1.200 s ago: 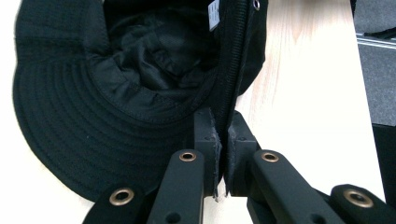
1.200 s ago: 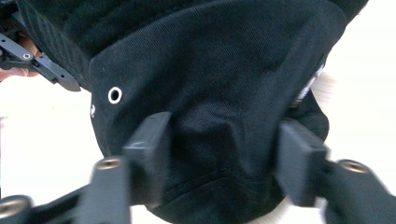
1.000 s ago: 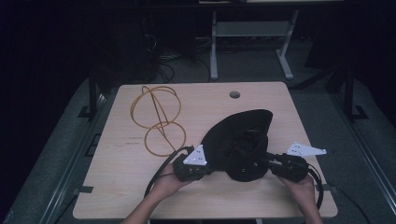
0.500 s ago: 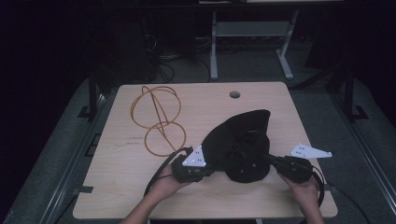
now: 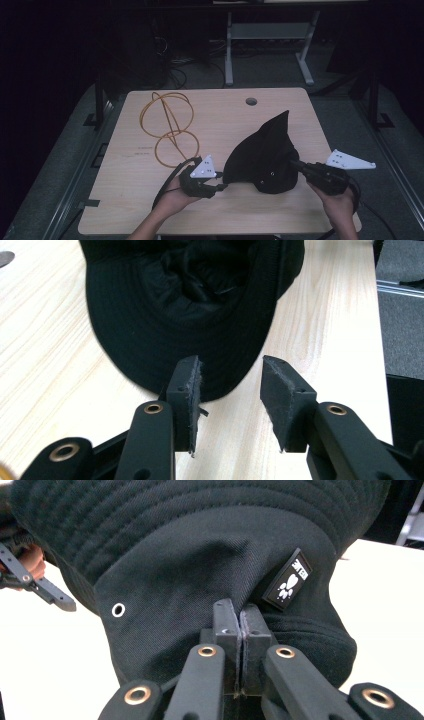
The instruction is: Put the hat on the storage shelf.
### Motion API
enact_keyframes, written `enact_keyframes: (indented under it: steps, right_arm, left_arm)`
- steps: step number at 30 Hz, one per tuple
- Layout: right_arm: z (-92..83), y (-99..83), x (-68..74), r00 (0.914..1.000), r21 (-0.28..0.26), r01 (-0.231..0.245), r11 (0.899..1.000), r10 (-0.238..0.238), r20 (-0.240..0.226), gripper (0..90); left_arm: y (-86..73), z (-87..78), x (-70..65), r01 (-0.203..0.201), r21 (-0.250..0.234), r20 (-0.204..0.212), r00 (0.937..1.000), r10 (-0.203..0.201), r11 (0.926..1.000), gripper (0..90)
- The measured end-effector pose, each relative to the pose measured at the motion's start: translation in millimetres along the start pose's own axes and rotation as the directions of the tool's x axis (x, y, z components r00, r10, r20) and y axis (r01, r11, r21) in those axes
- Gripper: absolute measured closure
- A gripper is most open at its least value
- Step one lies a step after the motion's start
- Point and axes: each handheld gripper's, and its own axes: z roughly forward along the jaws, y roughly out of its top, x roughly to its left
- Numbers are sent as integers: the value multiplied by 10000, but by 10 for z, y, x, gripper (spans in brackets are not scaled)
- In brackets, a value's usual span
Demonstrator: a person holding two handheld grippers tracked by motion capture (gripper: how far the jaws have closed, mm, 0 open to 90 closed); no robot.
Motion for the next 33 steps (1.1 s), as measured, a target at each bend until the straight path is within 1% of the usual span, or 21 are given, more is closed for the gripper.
enact_keyframes:
  steps: [3, 6, 8, 12, 14, 15, 20, 24, 26, 29, 30, 32, 33]
  right_arm:
    - [-33, 67, 21, 9999, -89, 112, 9999, -112, -20, 886]
    - [-59, 153, 54, 9994, -164, 334, 9993, -333, 33, 886]
    - [-78, 229, 76, 9986, -247, 525, 9983, -524, 37, 886]
    - [-103, 336, 113, 9976, -322, 688, 9971, -686, 48, 886]
    - [-108, 391, 131, 9968, -400, 801, 9960, -800, 58, 886]
    - [-111, 411, 142, 9971, -406, 765, 9962, -764, 32, 886]
    - [-112, 547, 184, 9944, -439, 1055, 9934, -1052, 88, 886]
    - [-95, 646, 208, 9926, -496, 1215, 9914, -1213, 74, 886]
    - [-80, 695, 224, 9923, -537, 1236, 9909, -1235, 52, 886]
    - [-62, 766, 246, 9907, -524, 1359, 9893, -1357, 62, 886]
    - [-56, 800, 261, 9915, -544, 1301, 9900, -1302, 15, 886]
    - [-50, 849, 268, 9902, -575, 1392, 9886, -1394, 12, 885]
    - [-45, 878, 275, 9903, -612, 1390, 9884, -1391, 22, 886]
  left_arm:
    - [-15, -46, -10, 1, -29, -53, 10000, -1, 10000, 567]
    - [-43, -100, -26, 73, -66, -97, 9999, -74, 10000, 553]
    - [-69, -145, -37, 146, -184, -152, 9998, -149, 9997, 547]
    - [-128, -212, -34, 286, -295, -218, 9993, -292, 9992, 531]
    - [-171, -246, -27, 422, -401, -263, 9987, -433, 9983, 521]
    - [-194, -266, -21, 486, -414, -290, 9983, -498, 9980, 516]
    - [-329, -340, -13, 890, -636, -392, 9950, -916, 9940, 503]
    - [-423, -398, 1, 1097, -680, -436, 9927, -1128, 9916, 494]
    - [-459, -425, 2, 1233, -796, -484, 9907, -1274, 9892, 488]
    - [-506, -471, 13, 1298, -877, -564, 9892, -1351, 9877, 475]
    - [-519, -483, 14, 1376, -934, -543, 9882, -1430, 9861, 471]
    - [-541, -497, 24, 1329, -965, -568, 9887, -1388, 9864, 465]
    - [-557, -498, 20, 1398, -1004, -562, 9877, -1459, 9851, 463]
